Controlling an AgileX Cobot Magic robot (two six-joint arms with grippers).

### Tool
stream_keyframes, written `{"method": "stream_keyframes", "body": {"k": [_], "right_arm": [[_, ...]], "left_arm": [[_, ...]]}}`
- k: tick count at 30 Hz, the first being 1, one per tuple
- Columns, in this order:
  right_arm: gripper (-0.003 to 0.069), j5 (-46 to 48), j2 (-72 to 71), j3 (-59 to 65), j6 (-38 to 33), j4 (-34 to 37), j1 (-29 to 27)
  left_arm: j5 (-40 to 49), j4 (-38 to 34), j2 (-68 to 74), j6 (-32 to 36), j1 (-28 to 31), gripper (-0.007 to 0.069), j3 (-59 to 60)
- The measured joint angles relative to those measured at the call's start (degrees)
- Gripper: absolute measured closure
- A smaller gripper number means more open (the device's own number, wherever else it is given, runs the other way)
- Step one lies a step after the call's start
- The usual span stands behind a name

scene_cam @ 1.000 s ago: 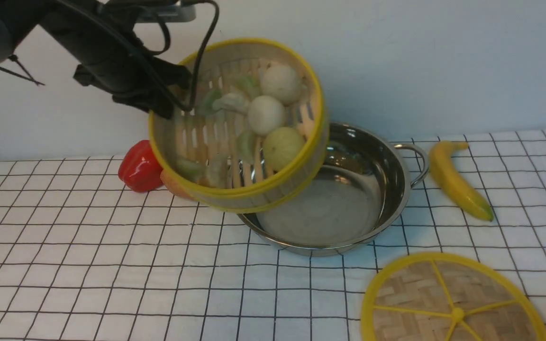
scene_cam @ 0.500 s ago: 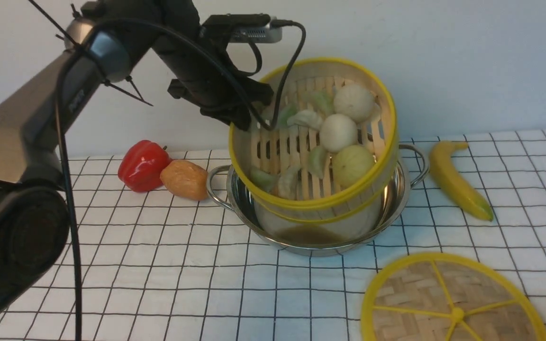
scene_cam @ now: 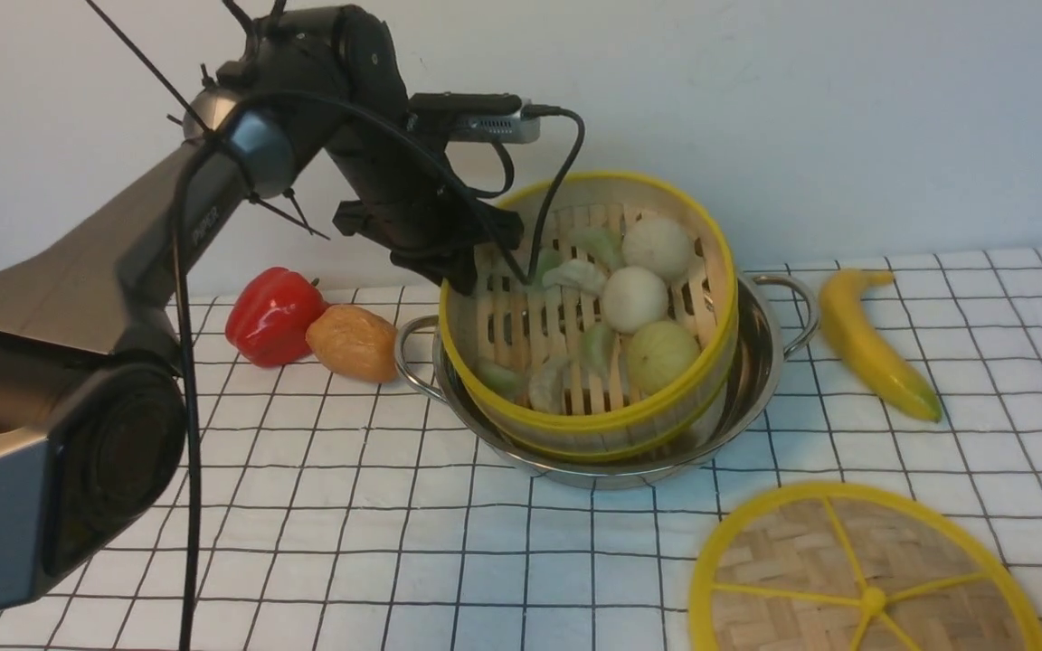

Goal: Place the steamer in the pot on the white tablecloth, and put the lid on the steamer.
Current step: 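Place the bamboo steamer basket with dumplings into the steel pot with the left gripper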

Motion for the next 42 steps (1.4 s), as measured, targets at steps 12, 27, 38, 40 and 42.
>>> {"method": "stream_keyframes", "body": {"k": [12,27,38,40,42], "right_arm": [[0.0419,0.0,0.0,0.0,-0.5,0.0,0.0],[0.0419,0.0,0.0,0.0,-1.3,0.1,0.0],[0.0419,2.6,0.0,0.0,-1.3,0.1,0.0],[0.0419,2.6,0.0,0.0,-1.3,-0.1,0.0],[0.0419,2.6,0.0,0.0,-1.3,-0.1,0.0]], "left_arm": [[0.0,-0.9,2.0,0.0,-0.7,0.0588,-0.3],[-0.2,3.5,2.6,-1.8,-2.7,0.0588,-0.5],[-0.6,3.6,4.1,-3.6,-2.7,0.0588,-0.5],[-0.7,3.6,4.2,-3.6,-2.7,0.0588,-0.5],[-0.7,3.5,4.2,-3.6,-2.7,0.0588,-0.5]]}}
